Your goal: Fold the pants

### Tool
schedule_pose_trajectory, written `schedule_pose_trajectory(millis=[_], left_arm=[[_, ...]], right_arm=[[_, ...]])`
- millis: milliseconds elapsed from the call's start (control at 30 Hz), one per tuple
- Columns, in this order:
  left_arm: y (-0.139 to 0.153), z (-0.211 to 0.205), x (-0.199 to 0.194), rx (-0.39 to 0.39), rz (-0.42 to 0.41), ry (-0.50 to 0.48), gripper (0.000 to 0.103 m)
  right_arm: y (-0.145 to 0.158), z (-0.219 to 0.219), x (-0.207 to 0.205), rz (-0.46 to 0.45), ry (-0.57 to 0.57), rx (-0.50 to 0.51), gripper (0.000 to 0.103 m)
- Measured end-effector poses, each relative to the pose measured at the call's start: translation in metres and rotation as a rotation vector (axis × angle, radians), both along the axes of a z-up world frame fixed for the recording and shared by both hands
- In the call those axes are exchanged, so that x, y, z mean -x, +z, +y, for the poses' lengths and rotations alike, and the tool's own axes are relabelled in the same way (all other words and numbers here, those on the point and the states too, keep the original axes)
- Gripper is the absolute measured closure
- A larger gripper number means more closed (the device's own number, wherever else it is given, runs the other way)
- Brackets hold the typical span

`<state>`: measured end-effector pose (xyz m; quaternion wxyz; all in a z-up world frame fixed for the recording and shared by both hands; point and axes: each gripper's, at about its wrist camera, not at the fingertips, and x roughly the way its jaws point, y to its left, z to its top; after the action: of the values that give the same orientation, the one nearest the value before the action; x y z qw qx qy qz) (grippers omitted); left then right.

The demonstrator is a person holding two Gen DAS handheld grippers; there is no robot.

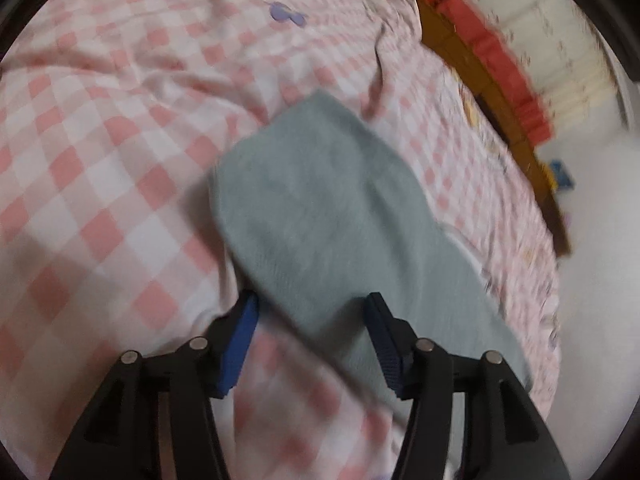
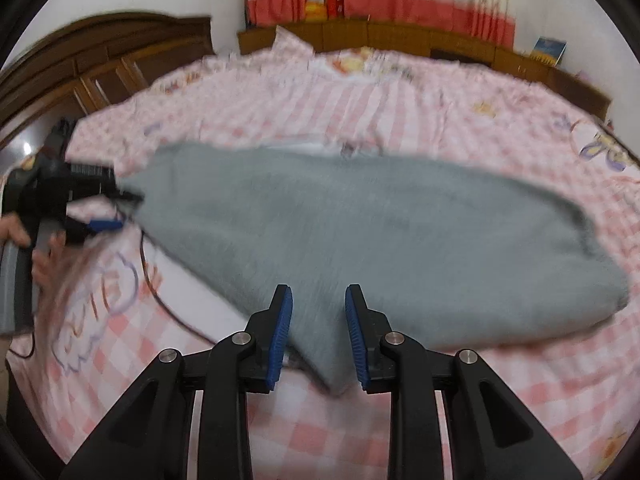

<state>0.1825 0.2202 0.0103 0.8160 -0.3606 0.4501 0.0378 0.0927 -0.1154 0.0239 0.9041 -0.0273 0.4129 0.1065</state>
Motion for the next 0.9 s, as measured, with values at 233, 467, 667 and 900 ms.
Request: schedule_pose_trajectory(millis=[233, 467, 667, 900], left_arm=[[-0.010, 0.015, -0.020, 0.114, -0.081, 0.075, 0.046], [-0.009, 0.023, -0.028, 0.102, -0.097, 0.050, 0.093], [0.028, 0.011, -0.021, -0.020, -0.188, -0.027, 0.095], [0.090, -0.028, -0.021, -0.178, -0.279, -0.141, 0.095]], right_arm=[[-0.004, -0.003, 0.010, -0.009, 0.009, 0.007, 0.075], [0.004, -0.006, 0.019, -0.023, 0.003, -0.016, 0.075], [0.014, -0.016, 0.029, -0.051, -0.005, -0.043, 0.075], [0.020, -0.028, 0.035, -0.057, -0.028, -0.071, 0.075]])
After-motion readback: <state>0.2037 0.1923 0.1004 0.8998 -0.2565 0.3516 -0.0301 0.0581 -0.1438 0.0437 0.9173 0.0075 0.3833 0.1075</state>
